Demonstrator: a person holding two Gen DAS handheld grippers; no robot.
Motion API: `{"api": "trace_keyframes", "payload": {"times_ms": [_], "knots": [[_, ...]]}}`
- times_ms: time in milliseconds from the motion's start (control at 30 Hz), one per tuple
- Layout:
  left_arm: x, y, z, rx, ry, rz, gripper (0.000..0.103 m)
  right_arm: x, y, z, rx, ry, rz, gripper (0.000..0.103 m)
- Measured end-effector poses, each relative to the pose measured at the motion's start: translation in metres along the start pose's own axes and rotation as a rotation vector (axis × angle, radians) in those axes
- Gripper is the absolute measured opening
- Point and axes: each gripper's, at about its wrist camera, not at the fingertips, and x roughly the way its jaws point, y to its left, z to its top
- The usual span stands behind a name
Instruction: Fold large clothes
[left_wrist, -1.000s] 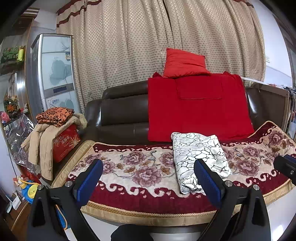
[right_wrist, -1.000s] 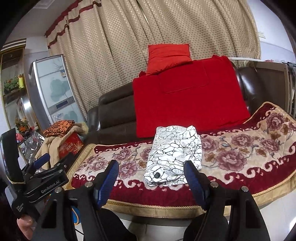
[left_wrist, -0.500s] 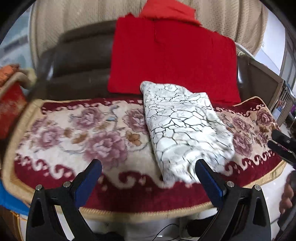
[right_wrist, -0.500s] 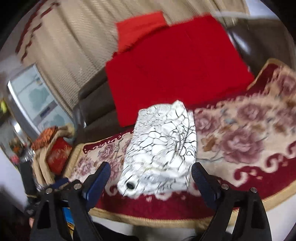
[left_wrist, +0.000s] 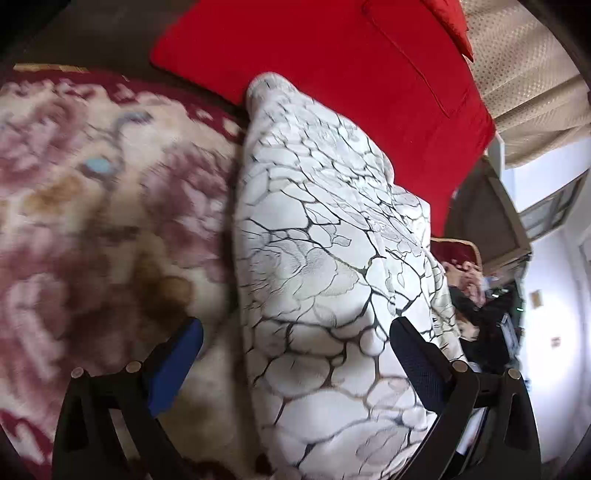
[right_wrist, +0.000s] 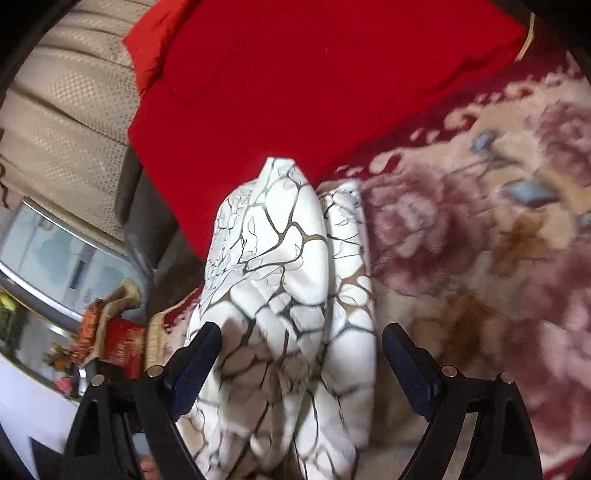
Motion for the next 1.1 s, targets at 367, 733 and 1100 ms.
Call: {"api": "trace_keyframes", "payload": {"times_ms": [367, 733, 1100], "knots": [[0.037, -0.022, 0.003, 0.090, 0.101, -0.086, 0.101, 0.056, 0.013, 0.005, -0.069, 0.131, 0.176, 0.079], [0.010, -0.053, -0.008, 0.171, -0.015, -0.063, 0.088, 0.055, 0.063, -0.015, -0.191, 0.035, 0.086, 0.042], [-0.096, -0.041, -0.032, 0.213, -0.255, 0.058, 0.087, 0.061, 0.157, -0.060, -0.384, -0.030, 0.247, 0.039]]}}
